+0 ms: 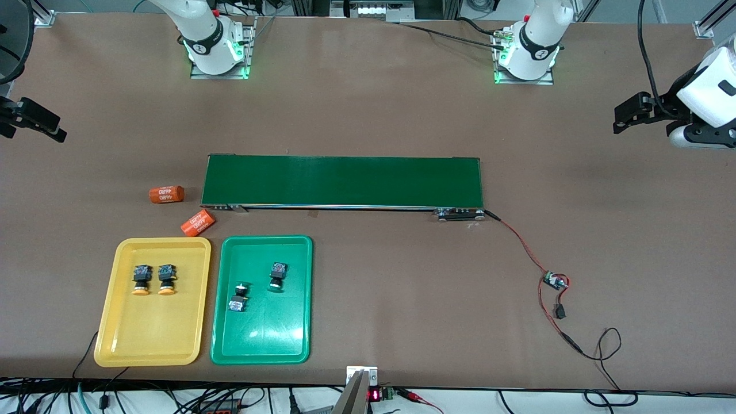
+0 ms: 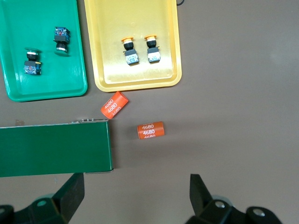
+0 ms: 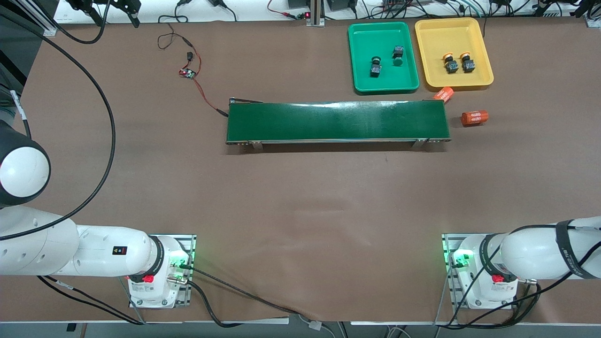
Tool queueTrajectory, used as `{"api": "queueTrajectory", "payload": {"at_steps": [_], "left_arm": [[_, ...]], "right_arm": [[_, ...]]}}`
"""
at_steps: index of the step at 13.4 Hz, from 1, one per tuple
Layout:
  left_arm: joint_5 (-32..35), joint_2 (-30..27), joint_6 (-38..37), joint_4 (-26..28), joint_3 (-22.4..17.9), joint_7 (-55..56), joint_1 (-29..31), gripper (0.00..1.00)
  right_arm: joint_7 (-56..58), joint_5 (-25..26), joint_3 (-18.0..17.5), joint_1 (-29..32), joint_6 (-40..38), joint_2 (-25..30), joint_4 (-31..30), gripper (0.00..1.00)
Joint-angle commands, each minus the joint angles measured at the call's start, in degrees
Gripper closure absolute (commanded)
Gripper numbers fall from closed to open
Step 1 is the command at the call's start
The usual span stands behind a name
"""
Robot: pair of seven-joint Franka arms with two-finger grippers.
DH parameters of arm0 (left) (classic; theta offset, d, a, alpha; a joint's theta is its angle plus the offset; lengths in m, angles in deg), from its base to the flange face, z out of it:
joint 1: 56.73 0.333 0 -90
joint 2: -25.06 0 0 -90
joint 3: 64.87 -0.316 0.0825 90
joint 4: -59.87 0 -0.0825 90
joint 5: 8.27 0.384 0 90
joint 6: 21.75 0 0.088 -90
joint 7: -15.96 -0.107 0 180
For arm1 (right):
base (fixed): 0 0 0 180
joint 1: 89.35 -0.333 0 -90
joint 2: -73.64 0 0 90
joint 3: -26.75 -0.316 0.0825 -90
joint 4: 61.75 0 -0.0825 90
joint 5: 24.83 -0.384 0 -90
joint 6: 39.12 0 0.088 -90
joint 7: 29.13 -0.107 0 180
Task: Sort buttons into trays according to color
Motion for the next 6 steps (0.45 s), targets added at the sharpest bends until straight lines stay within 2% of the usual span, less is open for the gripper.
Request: {"api": "queueTrajectory", "payload": {"at_steps": [1,6], "left_arm": [[0.1,0.6,-1.3,-1.6,-0.1,-1.1,0.2,0.0],[0.1,0.6,-1.3,-1.6,-0.1,-1.1,0.2,0.0]], "right_arm": [[0.1,1.0,0.2,-0.5,0.4,0.8,-0.8,0.0],[0.1,0.9,0.1,-0.5,0.4,0.5,-0.3,0.0]]}}
